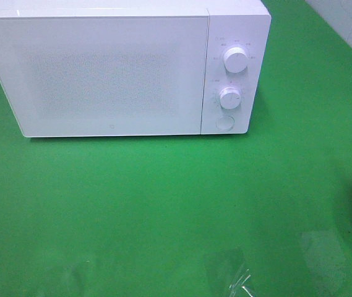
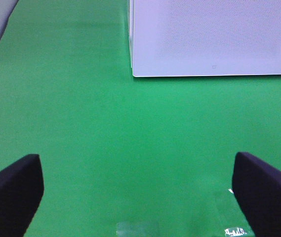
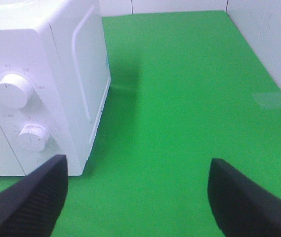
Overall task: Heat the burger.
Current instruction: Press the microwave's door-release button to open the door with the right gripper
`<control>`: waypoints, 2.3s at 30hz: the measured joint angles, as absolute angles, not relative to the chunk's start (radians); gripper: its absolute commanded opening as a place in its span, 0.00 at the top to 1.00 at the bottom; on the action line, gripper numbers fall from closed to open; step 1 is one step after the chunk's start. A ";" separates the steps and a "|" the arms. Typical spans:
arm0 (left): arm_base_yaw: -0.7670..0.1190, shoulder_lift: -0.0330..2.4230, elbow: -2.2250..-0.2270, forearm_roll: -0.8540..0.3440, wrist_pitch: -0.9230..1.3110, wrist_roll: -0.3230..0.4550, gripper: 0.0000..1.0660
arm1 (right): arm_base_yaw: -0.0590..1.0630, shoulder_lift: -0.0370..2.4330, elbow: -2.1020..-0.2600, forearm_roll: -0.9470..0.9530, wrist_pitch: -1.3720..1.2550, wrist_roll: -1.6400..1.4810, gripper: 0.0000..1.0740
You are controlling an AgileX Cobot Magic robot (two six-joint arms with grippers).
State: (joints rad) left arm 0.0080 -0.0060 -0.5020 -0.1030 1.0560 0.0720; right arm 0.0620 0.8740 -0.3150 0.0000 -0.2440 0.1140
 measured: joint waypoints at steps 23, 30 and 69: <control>0.008 -0.006 -0.502 -0.103 1.056 0.072 0.10 | 0.214 1.178 -0.219 0.229 -0.768 -0.124 0.30; 0.008 -0.006 -0.502 -0.103 1.056 0.072 0.10 | 0.434 1.279 -0.211 0.518 -0.922 -0.339 0.30; 0.008 -0.006 -0.502 -0.103 1.056 0.072 0.10 | 0.852 1.637 -0.368 0.921 -1.163 -0.314 0.30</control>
State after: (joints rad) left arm 0.0080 -0.0060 -0.5020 -0.1030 1.0560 0.0720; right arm 0.8520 1.6370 -0.3680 0.9210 -1.1630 -0.3140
